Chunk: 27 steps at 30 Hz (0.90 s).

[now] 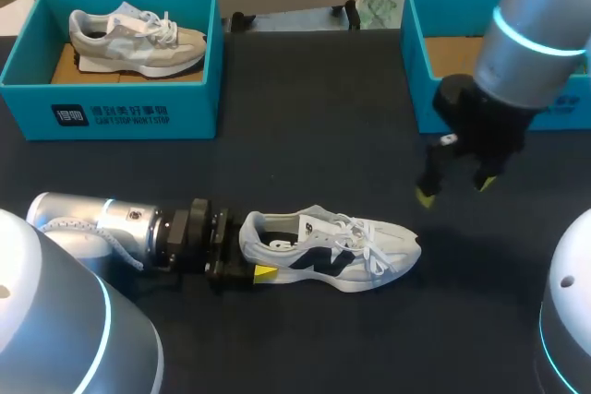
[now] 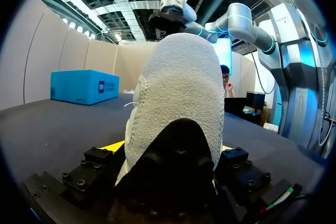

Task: Take the shoe out of the shoebox, open the shoe tongue, remove and reinsert the insole, then place the shoe into the shoebox

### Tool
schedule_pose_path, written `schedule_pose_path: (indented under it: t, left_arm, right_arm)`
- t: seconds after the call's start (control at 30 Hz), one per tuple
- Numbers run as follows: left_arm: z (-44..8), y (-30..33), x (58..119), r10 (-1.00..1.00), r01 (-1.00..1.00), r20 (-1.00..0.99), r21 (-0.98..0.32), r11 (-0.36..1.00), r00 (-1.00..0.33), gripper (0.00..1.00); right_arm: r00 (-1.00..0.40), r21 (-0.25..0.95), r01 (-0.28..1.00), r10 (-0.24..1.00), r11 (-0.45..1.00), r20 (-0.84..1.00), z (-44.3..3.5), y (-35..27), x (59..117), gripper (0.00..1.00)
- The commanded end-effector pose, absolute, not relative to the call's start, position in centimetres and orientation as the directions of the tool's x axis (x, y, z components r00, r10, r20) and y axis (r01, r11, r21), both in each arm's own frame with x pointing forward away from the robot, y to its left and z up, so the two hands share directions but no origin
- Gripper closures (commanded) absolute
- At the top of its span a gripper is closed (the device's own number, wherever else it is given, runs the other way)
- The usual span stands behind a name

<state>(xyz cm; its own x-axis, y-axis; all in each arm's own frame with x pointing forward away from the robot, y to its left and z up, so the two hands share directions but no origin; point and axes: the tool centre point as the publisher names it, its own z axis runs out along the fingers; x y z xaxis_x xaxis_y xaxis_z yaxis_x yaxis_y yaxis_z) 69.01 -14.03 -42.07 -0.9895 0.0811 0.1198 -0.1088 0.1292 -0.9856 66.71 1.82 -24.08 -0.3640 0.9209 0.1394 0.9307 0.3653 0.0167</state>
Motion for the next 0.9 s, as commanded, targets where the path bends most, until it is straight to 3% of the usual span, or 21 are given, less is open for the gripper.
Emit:
schedule_pose_path:
  t: [0.03, 0.5, 0.57, 0.9]
  left_arm:
    - [-42.1, -14.0, 68.9, 0.078, -0.108, 0.119, -0.986, 0.129, -0.990, 1.00]
    - [-42.1, -14.0, 68.9, 0.078, -0.108, 0.119, -0.986, 0.129, -0.990, 1.00]
    - [-42.1, -14.0, 68.9, 0.078, -0.108, 0.119, -0.986, 0.129, -0.990, 1.00]
    - [-42.1, -14.0, 68.9, 0.078, -0.108, 0.119, -0.986, 0.129, -0.990, 1.00]
  right_arm:
    - [-0.158, -0.109, 0.983, 0.985, 0.149, -0.077, -24.3, 7.3, 67.2, 0.00]
    - [-0.104, -0.082, 0.992, 0.993, 0.100, -0.050, -23.9, 8.6, 66.3, 0.00]
    - [-0.025, -0.097, 0.995, 0.996, 0.017, -0.091, -24.6, 10.1, 66.2, 0.00]
    - [0.094, -0.082, 0.990, 0.975, -0.113, -0.201, -26.9, 17.0, 65.6, 0.00]
